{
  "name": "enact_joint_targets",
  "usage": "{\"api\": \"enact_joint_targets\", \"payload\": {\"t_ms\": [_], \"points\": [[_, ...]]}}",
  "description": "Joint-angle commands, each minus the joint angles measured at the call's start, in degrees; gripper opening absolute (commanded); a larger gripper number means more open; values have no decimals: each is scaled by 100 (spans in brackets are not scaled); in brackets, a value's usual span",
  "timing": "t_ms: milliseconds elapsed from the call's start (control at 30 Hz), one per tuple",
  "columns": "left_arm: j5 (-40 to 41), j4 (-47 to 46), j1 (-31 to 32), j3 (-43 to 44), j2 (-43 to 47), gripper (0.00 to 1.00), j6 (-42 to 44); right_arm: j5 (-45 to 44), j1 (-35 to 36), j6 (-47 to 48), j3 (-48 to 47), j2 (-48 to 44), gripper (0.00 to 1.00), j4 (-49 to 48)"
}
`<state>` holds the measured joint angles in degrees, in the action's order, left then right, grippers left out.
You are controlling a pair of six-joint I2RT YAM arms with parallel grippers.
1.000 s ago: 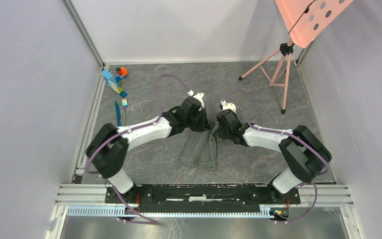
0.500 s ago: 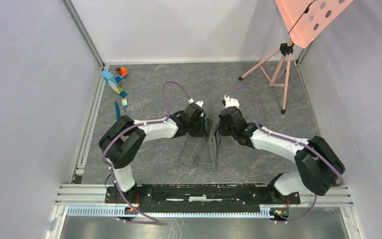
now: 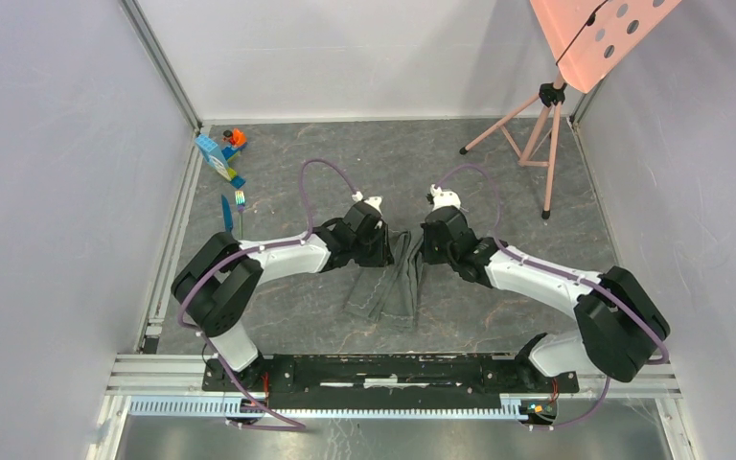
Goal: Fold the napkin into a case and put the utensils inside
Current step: Fold the 2/3-rectangle-folded napkin at the center of the board.
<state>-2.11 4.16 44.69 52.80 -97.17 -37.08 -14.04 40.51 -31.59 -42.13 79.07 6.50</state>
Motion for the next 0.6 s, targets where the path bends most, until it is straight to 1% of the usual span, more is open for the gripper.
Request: {"api": "enact_joint_targets", "payload": {"t_ms": [0, 33, 167, 267, 333, 433, 500, 567], "points": [[-158, -257, -30, 11, 289, 36, -10, 21, 31, 51, -207, 183, 0, -26], [-166, -257, -30, -1, 307, 37, -14, 96, 62, 58, -315, 198, 0, 8], [-168, -237, -31, -80, 464, 38, -11, -154, 312, 57, -487, -208, 0, 100], [-152, -232, -30, -86, 497, 39, 8, -263, 325, 50, -402, -342, 0, 109], [-154, -240, -30, -77, 455, 39, 1, -485, 210, 31, -232, -213, 0, 102], [-185, -267, -33, -98, 435, 40, -20, -210, 18, 46, -326, 114, 0, 266], [-183, -260, -30, -103, 487, 40, -20, -511, 215, 85, -457, -112, 0, 339], [-165, -232, -35, -82, 533, 41, 7, -575, 282, 95, -427, -397, 1, 222]]}}
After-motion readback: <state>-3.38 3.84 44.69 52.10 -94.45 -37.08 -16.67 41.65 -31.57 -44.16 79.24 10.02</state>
